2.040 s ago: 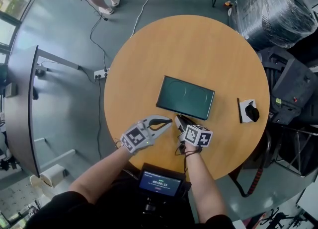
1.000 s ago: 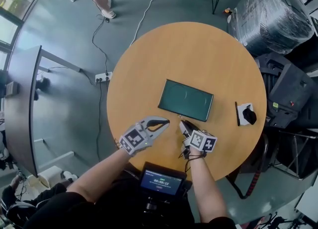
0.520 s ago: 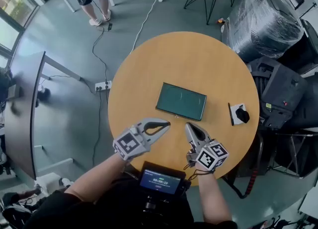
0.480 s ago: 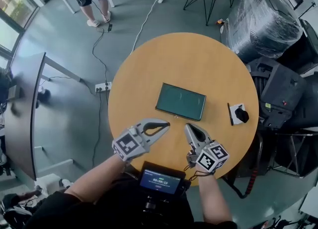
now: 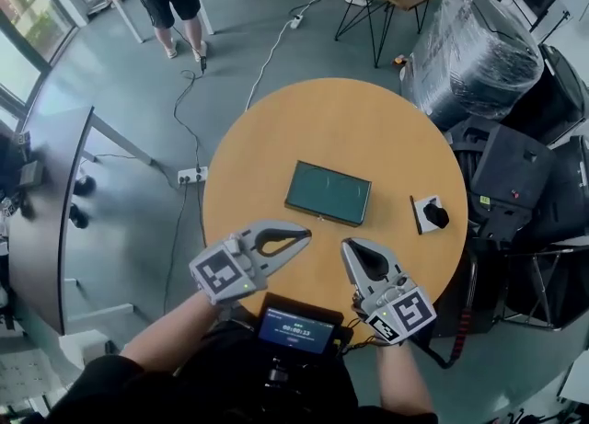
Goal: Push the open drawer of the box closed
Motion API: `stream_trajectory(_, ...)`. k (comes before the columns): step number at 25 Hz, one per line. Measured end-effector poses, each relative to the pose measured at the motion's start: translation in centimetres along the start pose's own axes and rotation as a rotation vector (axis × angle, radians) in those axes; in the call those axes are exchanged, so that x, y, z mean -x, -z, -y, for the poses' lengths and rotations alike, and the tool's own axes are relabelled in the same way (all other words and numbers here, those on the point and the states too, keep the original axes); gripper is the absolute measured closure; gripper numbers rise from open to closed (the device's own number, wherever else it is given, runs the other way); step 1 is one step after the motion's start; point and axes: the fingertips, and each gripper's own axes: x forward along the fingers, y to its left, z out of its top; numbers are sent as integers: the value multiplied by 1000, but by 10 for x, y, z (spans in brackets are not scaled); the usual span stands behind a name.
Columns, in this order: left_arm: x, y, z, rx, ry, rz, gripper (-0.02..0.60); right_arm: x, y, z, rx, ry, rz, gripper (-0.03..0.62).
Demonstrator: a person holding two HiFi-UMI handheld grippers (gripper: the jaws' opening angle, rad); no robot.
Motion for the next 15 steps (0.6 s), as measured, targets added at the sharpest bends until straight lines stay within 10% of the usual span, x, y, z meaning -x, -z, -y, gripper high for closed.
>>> stream_trajectory(15, 15, -58, 41, -49, -11, 42, 551, 29, -68, -39, 122, -88, 33, 574)
